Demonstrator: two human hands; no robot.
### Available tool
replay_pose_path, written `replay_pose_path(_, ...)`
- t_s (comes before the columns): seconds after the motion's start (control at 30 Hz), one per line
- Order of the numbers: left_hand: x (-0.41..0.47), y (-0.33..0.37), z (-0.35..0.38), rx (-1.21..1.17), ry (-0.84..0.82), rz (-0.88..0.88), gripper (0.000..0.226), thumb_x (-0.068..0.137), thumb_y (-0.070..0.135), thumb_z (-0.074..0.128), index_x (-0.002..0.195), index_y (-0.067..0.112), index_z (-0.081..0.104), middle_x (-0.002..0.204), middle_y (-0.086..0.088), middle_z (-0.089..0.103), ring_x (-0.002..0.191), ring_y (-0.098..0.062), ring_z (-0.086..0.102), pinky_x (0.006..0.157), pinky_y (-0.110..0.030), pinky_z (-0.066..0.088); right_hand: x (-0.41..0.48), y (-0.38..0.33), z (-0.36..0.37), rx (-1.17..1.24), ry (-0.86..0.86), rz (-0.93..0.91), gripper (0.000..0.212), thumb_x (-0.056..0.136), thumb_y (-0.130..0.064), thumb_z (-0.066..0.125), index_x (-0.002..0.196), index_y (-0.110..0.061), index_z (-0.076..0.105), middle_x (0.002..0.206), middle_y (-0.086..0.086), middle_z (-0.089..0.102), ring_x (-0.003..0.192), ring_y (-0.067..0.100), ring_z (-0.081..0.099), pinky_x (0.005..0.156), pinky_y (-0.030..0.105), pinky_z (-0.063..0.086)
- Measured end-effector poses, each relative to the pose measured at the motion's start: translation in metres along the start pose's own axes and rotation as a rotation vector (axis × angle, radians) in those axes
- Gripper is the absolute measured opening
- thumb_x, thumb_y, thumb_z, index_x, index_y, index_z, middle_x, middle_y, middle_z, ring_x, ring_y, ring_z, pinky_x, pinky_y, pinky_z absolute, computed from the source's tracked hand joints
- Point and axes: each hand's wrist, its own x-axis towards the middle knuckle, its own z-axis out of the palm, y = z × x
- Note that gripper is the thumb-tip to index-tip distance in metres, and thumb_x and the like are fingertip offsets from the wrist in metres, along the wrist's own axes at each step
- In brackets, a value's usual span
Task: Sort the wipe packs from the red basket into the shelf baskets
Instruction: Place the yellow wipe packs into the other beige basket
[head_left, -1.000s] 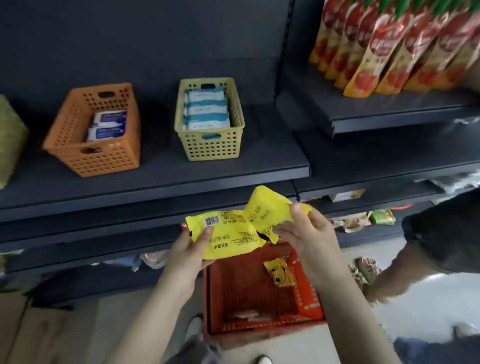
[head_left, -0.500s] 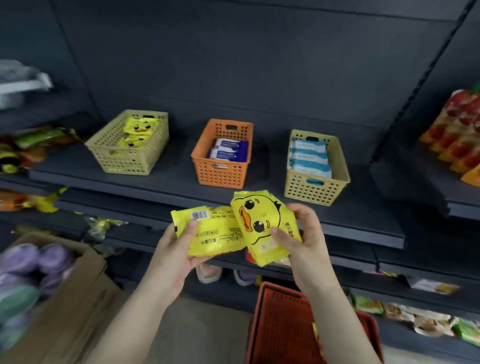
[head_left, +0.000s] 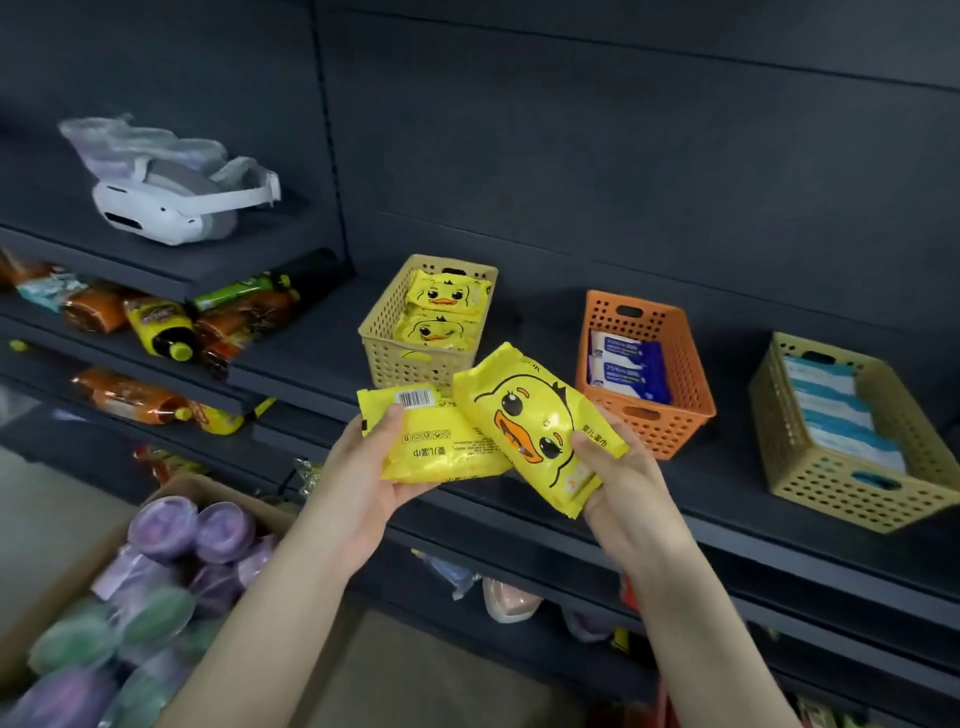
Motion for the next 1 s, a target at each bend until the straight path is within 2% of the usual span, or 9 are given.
replay_pose_path(0.1,0.033,0.018,-0.002,-0.031,0.002,-0.009,0.033,0.096,0.029,0.052,0.126,0.016,0.056,0.111,-0.006,0.073,0.098,-0.024,0.071,0.071,-0.042,0.059,0.040,-0.006,0.014,-0.070,-0.066,0.033,0.034,0.095,-0.001,0.051,0.127,-0.011,0.052,0.117,0.015,0.069,0.106,0.034,0.067,0.087,0.053,0.055)
replay_pose_path(0.2,0.071,0.039,0.004,0.037,-0.023,0.025,0.037,0.096,0.035,0.051,0.128,0.019,0.056,0.112,-0.004,0.072,0.100,-0.023,0.070,0.079,-0.046,0.057,0.087,-0.015,0.029,-0.137,-0.129,0.029,0.033,0.094,-0.004,0.055,0.125,-0.011,0.053,0.118,0.015,0.068,0.108,0.034,0.066,0.085,0.050,0.056)
replay_pose_path(0.37,0.131,0.069,0.021,0.212,-0.072,0.009,0.057,0.075,0.053,0.059,0.125,0.024,0.058,0.109,-0.002,0.073,0.098,-0.022,0.071,0.079,-0.044,0.058,0.164,-0.031,0.057,-0.215,-0.256,0.023,0.032,0.091,-0.003,0.057,0.122,-0.012,0.057,0.117,0.015,0.068,0.106,0.034,0.066,0.088,0.055,0.054)
replay_pose_path(0.53,0.179,0.092,0.024,0.305,0.002,0.013,0.056,0.078,0.055,0.063,0.123,0.022,0.060,0.107,-0.002,0.074,0.094,-0.020,0.072,0.079,-0.042,0.058,0.220,-0.036,0.077,-0.228,-0.287,0.059,0.039,0.087,-0.002,0.061,0.126,-0.009,0.056,0.115,0.014,0.069,0.103,0.032,0.068,0.079,0.047,0.058)
replay_pose_path(0.6,0.193,0.098,0.024,0.303,-0.019,0.011,0.067,0.067,0.061,0.064,0.122,0.023,0.060,0.107,-0.001,0.074,0.095,-0.020,0.072,0.079,-0.043,0.058,0.235,-0.034,0.086,-0.233,-0.275,0.081,0.038,0.089,-0.004,0.061,0.126,-0.006,0.056,0.116,0.015,0.069,0.103,0.032,0.068,0.078,0.046,0.059)
replay_pose_path(0.7,0.211,0.106,0.024,0.329,-0.039,0.012,0.064,0.063,0.064,0.063,0.115,0.027,0.062,0.103,0.001,0.075,0.092,-0.018,0.073,0.080,-0.043,0.058,0.253,-0.026,0.096,-0.219,-0.247,0.093,0.034,0.090,-0.008,0.061,0.124,-0.005,0.058,0.117,0.015,0.069,0.105,0.031,0.068,0.083,0.047,0.058)
replay_pose_path(0.77,0.228,0.107,0.022,0.356,-0.022,0.037,0.052,0.069,0.062,0.063,0.109,0.029,0.064,0.098,0.003,0.076,0.089,-0.017,0.073,0.080,-0.043,0.058,0.262,-0.018,0.103,-0.213,-0.218,0.079,0.032,0.093,-0.016,0.058,0.123,-0.004,0.059,0.116,0.014,0.069,0.106,0.029,0.068,0.086,0.045,0.057)
replay_pose_path(0.87,0.254,0.109,0.014,0.325,0.017,0.063,0.031,0.089,0.050,0.057,0.108,0.028,0.065,0.098,0.002,0.076,0.090,-0.019,0.073,0.085,-0.046,0.056,0.274,-0.005,0.117,-0.169,-0.080,0.093,0.039,0.096,-0.035,0.051,0.120,-0.006,0.062,0.111,0.013,0.072,0.102,0.026,0.069,0.079,0.038,0.059)
replay_pose_path(1.0,0.284,0.112,0.002,0.350,-0.020,0.080,0.024,0.097,0.041,0.050,0.106,0.026,0.067,0.100,0.000,0.075,0.094,-0.020,0.072,0.089,-0.048,0.055,0.289,0.008,0.132,-0.183,0.078,0.069,0.038,0.094,-0.040,0.054,0.109,-0.007,0.068,0.106,0.017,0.072,0.098,0.035,0.069,0.086,0.052,0.055)
